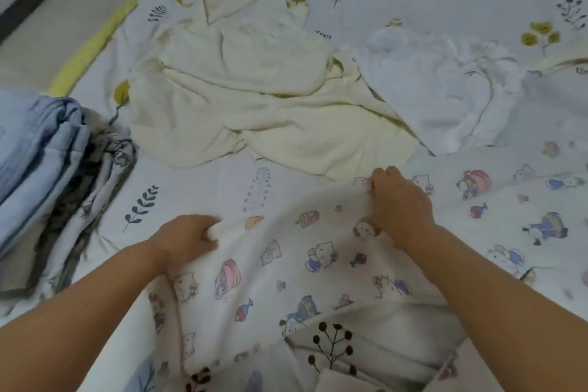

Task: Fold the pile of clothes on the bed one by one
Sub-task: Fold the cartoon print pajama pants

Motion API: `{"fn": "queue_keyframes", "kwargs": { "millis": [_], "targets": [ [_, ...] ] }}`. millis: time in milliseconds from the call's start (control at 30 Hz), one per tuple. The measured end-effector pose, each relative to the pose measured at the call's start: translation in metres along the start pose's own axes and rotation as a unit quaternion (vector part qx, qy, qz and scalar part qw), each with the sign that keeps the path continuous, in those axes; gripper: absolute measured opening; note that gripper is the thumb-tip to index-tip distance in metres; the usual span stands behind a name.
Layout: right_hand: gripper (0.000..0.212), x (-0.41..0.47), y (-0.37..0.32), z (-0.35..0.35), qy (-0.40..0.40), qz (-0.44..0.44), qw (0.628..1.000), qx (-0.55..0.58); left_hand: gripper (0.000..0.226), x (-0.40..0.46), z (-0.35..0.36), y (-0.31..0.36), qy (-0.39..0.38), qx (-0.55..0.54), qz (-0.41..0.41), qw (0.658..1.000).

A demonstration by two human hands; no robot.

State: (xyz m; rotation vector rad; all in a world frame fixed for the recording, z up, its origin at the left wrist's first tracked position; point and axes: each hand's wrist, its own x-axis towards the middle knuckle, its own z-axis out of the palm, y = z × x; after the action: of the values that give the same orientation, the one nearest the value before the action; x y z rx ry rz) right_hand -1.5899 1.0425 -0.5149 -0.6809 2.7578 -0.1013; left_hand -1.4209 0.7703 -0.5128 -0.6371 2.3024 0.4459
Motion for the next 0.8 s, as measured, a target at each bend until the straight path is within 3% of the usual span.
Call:
{"fn": "queue_keyframes", "kwargs": {
  "millis": [100, 233, 300, 367, 533, 600, 700, 800],
  "targets": [
    [0.007, 0.010, -0.006, -0.016, 0.105, 0.007, 0.993, 0.063, 0.012, -0.002, -0.030, -0.015, 0.120, -0.074, -0.019, 0.990],
    [0.009, 0.034, -0.018, -0.033, 0.198, 0.028, 0.969, 0.143, 0.028, 0.007, -0.074, -0.022, 0.311, -0.066, -0.038, 0.947],
    [0.014, 0.046, -0.024, -0.031, 0.197, 0.041, 0.969, 0.142, 0.026, 0.015, -0.078, -0.019, 0.367, 0.002, -0.043, 0.929],
    [0.034, 0.049, -0.028, -0.022, 0.170, 0.062, 0.975, 0.128, 0.032, 0.024, -0.069, -0.015, 0.396, 0.069, -0.045, 0.915],
    [0.070, 0.010, -0.045, 0.025, 0.113, 0.000, 0.994, 0.011, 0.065, 0.031, -0.013, -0.011, 0.354, 0.069, 0.021, 0.933],
    [0.070, -0.004, -0.046, 0.045, 0.027, -0.038, 0.998, -0.036, 0.068, 0.034, 0.014, -0.024, 0.265, 0.114, 0.024, 0.957],
    [0.066, -0.011, -0.043, 0.066, -0.089, -0.064, 0.991, -0.078, 0.066, 0.041, 0.033, -0.047, 0.144, 0.119, -0.036, 0.982],
    [0.060, -0.009, -0.049, 0.057, -0.091, -0.063, 0.992, -0.055, 0.063, 0.038, 0.026, -0.033, 0.173, 0.138, -0.039, 0.974]
  ]
}}
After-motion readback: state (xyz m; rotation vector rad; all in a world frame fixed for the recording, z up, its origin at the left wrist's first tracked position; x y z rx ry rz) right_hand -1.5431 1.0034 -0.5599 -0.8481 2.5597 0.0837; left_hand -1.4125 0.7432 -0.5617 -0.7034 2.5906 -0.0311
